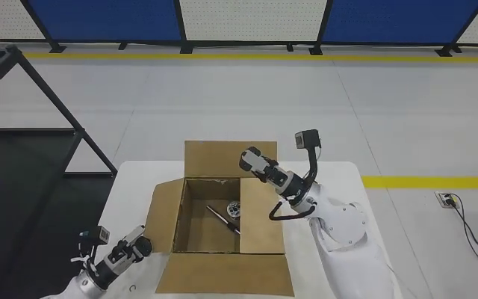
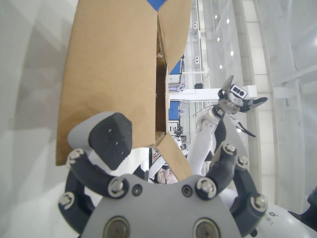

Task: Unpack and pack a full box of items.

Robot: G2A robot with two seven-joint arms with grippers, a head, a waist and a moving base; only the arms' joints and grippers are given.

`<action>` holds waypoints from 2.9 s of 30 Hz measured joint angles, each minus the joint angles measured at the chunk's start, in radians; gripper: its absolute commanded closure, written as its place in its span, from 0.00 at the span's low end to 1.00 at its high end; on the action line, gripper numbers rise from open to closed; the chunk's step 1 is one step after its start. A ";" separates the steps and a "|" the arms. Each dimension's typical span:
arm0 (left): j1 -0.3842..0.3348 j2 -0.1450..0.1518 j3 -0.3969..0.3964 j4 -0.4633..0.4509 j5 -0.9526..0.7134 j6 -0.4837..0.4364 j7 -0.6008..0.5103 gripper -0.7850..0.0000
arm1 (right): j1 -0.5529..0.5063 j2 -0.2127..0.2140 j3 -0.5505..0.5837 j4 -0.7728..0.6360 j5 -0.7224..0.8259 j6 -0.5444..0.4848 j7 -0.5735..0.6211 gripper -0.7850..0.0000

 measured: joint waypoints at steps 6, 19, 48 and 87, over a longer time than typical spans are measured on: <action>0.050 0.002 -0.073 -0.062 -0.015 -0.066 0.030 0.00 | 0.006 0.007 0.006 0.022 -0.028 0.057 -0.050 0.00; 0.140 0.013 -0.221 -0.315 -0.030 -0.102 -0.052 0.00 | 0.006 0.007 0.006 0.022 -0.024 0.056 -0.046 0.00; -0.034 0.034 -0.131 -0.232 0.061 0.207 -0.122 0.00 | -0.038 0.037 0.022 -0.026 0.016 0.024 -0.069 0.00; -0.251 0.020 0.133 0.212 0.034 0.165 -0.184 0.00 | -0.068 0.082 0.000 -0.089 0.036 0.029 -0.107 0.00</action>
